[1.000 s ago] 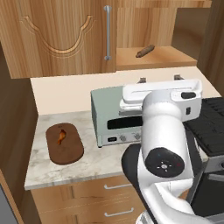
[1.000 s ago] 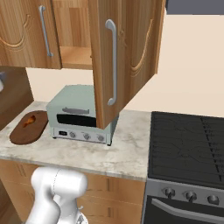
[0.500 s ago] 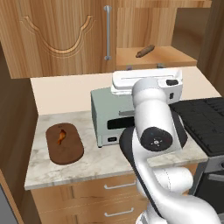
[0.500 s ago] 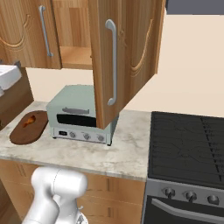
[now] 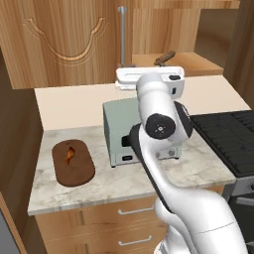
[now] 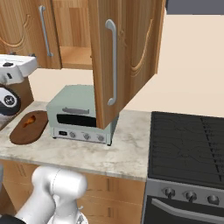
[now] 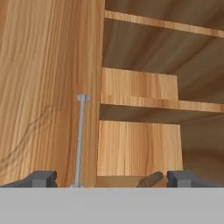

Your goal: Open the cabinet, retrieve the rolling pin, and place it next to the meat on the cutting board to prepare for tenderizing.

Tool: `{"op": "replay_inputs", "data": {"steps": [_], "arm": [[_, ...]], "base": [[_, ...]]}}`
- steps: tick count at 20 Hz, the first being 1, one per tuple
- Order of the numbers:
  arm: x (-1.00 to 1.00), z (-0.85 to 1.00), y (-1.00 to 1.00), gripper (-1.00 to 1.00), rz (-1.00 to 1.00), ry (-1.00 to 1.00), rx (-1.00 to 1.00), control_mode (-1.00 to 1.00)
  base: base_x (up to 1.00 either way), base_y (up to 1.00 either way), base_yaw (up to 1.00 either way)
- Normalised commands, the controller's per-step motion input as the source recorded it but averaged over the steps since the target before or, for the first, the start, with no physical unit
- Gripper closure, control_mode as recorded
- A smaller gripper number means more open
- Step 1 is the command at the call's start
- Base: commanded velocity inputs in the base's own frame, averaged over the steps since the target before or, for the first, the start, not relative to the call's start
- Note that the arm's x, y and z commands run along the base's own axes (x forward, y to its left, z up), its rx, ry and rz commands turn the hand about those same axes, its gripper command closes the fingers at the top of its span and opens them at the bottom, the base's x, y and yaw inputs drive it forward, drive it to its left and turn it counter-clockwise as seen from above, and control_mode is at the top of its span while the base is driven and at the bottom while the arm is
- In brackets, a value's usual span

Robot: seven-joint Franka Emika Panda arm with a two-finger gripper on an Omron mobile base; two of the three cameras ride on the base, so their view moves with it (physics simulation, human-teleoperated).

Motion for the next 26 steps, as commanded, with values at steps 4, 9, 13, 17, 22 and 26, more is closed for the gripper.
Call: {"op": "replay_inputs", "data": {"steps": [4, 9, 13, 17, 22, 26], "arm": [[0.94, 0.00, 0.14, -1.00, 0.05, 0.12, 0.06, -1.00], [0.86, 0.00, 0.13, -1.00, 0.07, 0.08, 0.05, -1.00], [0.70, -0.05, 0.17, -1.00, 0.07, 0.01, 0.01, -1.00], [0.60, -0.09, 0.22, -1.00, 0.06, 0.00, 0.00, -1.00], [0.55, -0.07, 0.24, -1.00, 0.02, 0.00, 0.00, -1.00], [0.56, -0.03, 0.23, -1.00, 0.00, 0.00, 0.00, -1.00]], "base": [[0.00, 0.00, 0.00], [0.00, 0.00, 0.00], [0.00, 0.00, 0.00], [0.00, 0.00, 0.00], [0.00, 0.00, 0.00], [0.00, 0.00, 0.00]]}}
